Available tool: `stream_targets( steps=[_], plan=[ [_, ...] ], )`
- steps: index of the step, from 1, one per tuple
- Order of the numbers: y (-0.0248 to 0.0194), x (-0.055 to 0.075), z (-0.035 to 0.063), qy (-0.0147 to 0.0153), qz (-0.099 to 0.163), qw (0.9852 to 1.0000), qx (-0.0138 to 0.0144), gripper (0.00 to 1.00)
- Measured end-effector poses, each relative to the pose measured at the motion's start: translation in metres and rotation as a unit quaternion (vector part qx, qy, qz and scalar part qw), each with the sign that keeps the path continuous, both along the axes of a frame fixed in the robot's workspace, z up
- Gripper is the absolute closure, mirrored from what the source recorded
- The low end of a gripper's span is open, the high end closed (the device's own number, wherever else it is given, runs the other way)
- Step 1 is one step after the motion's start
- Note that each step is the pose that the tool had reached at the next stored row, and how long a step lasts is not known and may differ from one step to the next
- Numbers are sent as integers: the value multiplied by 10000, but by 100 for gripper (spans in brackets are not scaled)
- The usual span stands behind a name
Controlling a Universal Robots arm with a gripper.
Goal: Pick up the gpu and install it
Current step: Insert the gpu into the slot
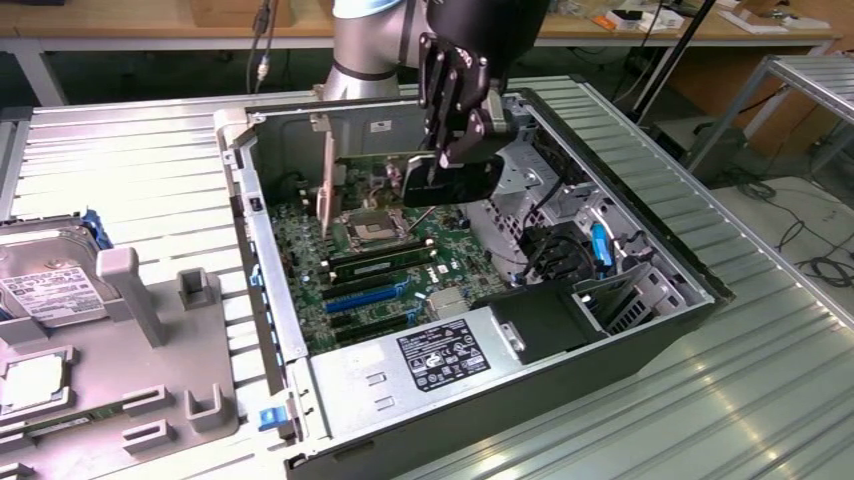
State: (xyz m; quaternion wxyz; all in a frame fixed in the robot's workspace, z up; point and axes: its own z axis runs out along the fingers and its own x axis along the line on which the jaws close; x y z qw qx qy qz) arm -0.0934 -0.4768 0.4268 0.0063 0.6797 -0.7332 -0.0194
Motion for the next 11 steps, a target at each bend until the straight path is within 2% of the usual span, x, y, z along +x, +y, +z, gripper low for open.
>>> stream_targets(
  steps=[3,11],
  plan=[
    [0,0,-68,-41,0,10000,5,73],
    [0,0,-271,-42,0,10000,5,73]
  ],
)
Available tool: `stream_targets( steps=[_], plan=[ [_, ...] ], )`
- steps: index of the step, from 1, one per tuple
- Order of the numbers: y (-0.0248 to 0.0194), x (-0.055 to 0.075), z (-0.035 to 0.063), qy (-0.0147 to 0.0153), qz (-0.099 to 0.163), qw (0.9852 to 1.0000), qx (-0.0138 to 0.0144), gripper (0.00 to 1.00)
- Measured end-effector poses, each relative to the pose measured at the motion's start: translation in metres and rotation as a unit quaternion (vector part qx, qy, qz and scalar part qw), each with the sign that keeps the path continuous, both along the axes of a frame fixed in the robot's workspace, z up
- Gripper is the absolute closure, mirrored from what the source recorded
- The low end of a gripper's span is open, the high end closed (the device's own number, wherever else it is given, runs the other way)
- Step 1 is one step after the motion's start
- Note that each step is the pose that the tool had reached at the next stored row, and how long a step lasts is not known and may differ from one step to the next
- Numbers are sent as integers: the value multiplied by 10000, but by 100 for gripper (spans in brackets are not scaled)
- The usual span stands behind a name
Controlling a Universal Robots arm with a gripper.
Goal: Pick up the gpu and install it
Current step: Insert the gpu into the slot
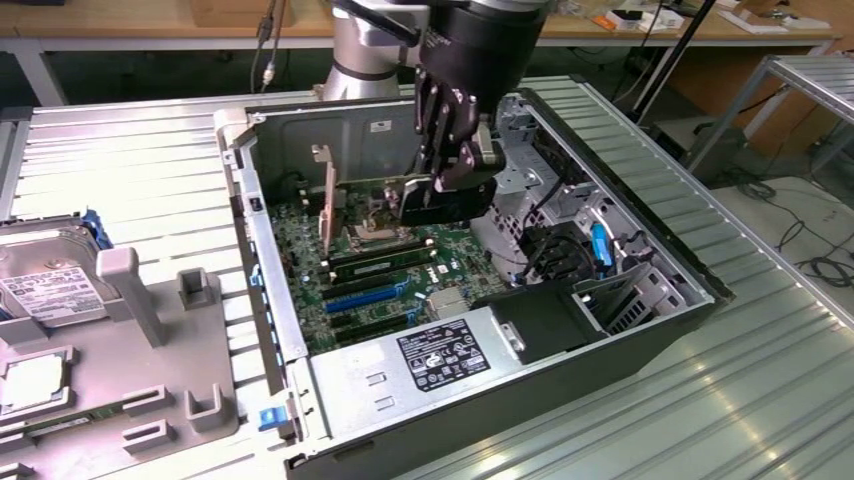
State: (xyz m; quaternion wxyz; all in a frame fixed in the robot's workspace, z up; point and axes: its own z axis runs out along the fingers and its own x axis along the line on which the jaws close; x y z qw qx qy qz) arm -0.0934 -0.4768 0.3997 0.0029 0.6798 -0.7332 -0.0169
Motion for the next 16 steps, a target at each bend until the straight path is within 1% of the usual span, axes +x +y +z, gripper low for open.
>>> stream_targets(
  steps=[5,11,16],
  plan=[
    [0,0,-72,0,0,10000,0,73],
    [0,0,-80,-1,0,10000,0,73],
    [5,0,-120,-1,0,10000,0,73]
  ],
)
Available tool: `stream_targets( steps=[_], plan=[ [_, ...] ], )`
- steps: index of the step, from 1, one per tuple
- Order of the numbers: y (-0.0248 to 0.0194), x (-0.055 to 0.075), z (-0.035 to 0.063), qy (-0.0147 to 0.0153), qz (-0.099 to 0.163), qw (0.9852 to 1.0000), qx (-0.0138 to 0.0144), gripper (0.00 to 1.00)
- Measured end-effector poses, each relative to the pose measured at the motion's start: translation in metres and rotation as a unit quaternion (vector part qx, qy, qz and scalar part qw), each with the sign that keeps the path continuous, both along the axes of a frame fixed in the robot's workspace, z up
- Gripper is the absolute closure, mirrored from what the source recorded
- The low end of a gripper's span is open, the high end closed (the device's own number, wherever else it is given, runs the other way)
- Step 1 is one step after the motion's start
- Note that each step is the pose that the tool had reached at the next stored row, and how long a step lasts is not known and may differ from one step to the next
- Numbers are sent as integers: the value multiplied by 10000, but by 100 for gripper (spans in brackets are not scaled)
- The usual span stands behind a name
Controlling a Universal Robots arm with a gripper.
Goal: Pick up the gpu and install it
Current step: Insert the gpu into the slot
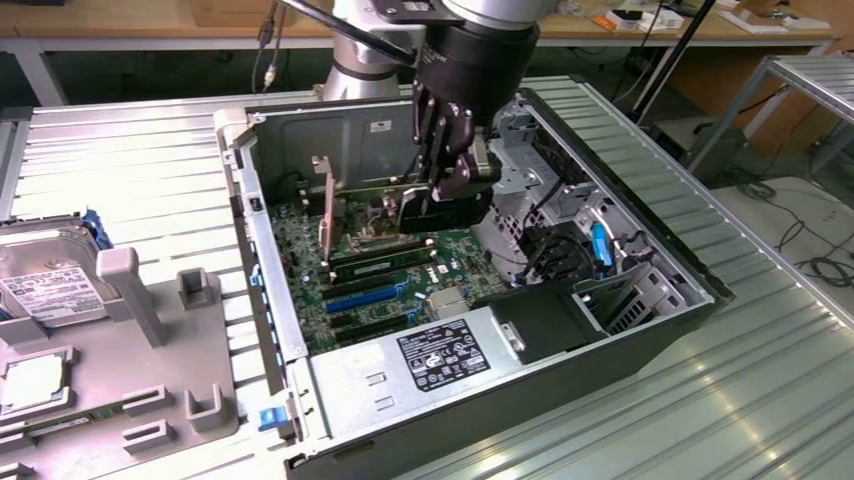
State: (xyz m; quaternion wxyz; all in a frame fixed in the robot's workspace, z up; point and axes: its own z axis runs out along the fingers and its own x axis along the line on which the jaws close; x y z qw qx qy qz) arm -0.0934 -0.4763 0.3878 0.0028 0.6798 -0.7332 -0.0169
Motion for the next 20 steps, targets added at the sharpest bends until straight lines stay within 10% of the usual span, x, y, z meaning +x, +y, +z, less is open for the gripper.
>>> stream_targets(
  steps=[20],
  plan=[
    [55,0,-145,0,0,10000,0,73]
  ],
)
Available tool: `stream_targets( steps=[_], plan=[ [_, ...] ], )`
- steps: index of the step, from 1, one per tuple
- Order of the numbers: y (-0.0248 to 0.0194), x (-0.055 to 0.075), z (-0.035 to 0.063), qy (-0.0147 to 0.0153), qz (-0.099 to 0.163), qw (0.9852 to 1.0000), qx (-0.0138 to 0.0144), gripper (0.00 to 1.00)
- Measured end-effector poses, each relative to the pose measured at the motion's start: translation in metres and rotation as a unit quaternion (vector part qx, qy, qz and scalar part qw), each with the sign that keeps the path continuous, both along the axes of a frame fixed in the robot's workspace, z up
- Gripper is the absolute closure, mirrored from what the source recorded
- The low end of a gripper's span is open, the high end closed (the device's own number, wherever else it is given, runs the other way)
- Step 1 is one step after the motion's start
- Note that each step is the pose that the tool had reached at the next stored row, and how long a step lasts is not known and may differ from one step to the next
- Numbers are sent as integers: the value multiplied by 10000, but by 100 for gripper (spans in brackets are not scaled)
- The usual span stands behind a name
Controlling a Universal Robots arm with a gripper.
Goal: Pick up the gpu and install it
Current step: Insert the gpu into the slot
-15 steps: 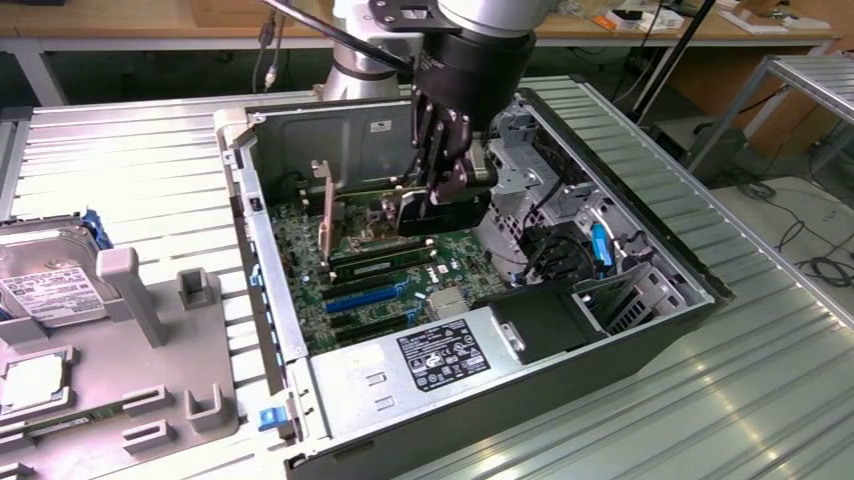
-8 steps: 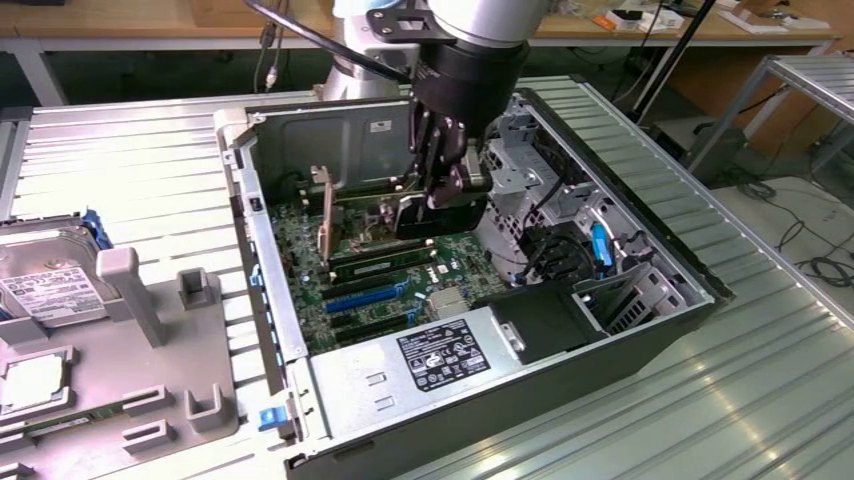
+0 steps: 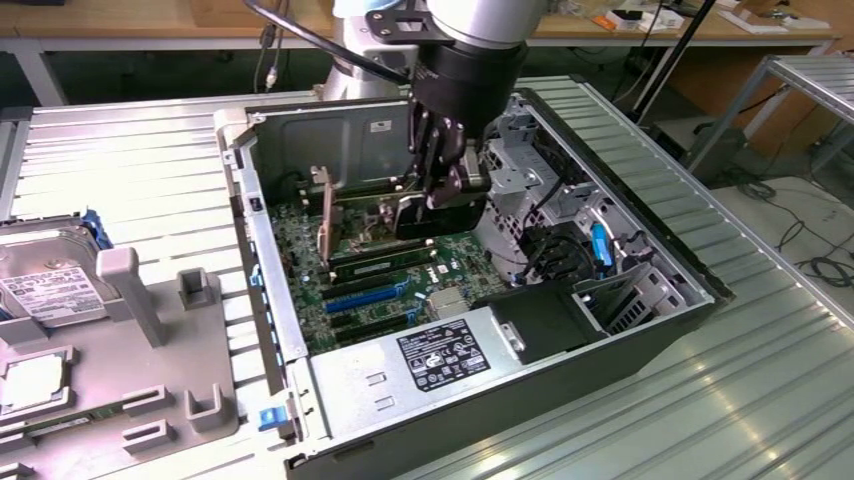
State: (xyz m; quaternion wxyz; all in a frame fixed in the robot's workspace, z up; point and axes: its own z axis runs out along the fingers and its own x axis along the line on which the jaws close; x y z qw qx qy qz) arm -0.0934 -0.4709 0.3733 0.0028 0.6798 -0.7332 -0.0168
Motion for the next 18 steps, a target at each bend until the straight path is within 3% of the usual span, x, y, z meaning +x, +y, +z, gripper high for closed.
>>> stream_targets(
  steps=[4,13,18],
  plan=[
    [66,3,-125,0,-13,10000,1,73],
    [87,5,-308,1,-57,10000,-4,73],
    [96,5,-342,0,-80,10000,-4,73]
  ],
)
